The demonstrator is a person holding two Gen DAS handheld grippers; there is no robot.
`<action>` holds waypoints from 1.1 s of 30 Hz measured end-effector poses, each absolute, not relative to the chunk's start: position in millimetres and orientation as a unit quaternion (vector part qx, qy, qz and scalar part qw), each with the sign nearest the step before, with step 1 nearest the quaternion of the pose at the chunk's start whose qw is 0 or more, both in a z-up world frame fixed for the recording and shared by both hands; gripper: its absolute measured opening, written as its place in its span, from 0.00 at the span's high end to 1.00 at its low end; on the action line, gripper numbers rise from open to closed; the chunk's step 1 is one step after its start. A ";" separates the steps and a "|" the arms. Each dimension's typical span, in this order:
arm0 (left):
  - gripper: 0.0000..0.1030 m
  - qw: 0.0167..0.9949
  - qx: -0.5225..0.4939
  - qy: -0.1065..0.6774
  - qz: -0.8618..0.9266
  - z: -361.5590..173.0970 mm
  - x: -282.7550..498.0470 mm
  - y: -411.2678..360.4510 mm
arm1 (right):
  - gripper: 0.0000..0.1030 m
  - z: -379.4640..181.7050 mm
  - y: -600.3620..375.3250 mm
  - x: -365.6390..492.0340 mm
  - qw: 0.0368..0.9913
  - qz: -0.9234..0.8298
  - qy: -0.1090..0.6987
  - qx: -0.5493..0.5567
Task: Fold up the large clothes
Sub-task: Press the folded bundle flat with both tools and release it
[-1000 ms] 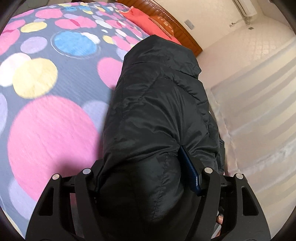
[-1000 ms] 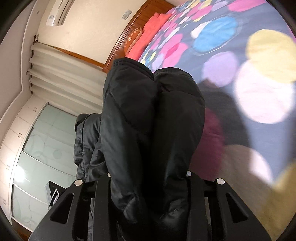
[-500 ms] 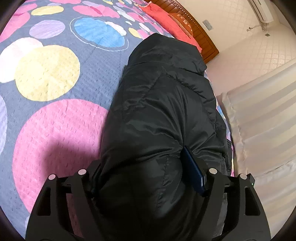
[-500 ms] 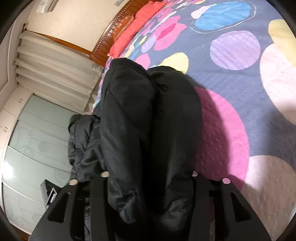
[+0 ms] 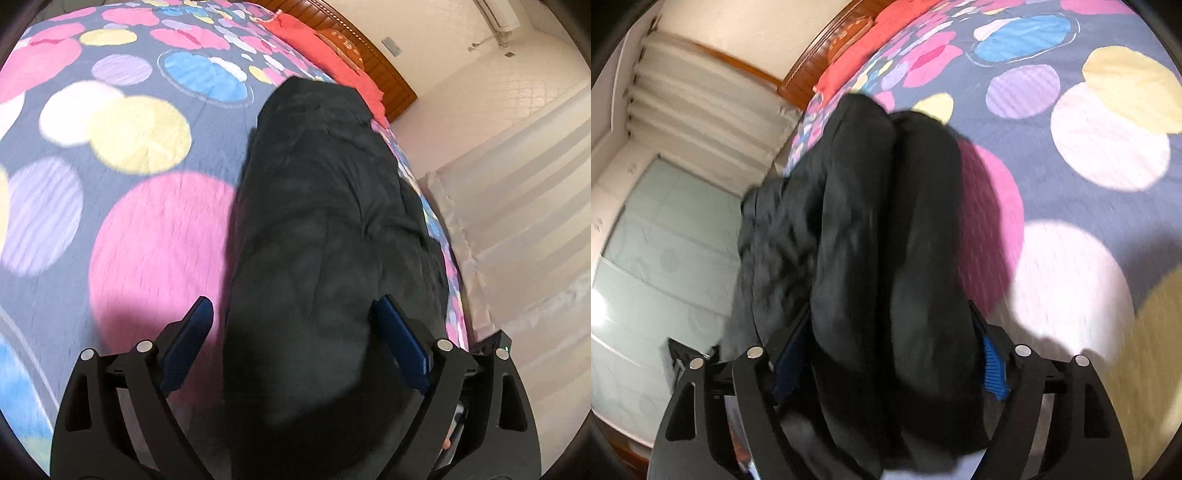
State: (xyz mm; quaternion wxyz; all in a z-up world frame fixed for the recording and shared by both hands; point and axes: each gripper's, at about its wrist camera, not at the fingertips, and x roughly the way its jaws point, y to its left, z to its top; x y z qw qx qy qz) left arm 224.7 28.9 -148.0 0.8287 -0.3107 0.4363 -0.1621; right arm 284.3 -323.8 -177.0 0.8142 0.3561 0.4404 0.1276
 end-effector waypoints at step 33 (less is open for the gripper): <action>0.27 0.845 -0.288 0.431 -0.135 -151.7 197.9 9.5 | 0.60 -203.6 -314.3 230.6 0.809 0.120 0.430 0.382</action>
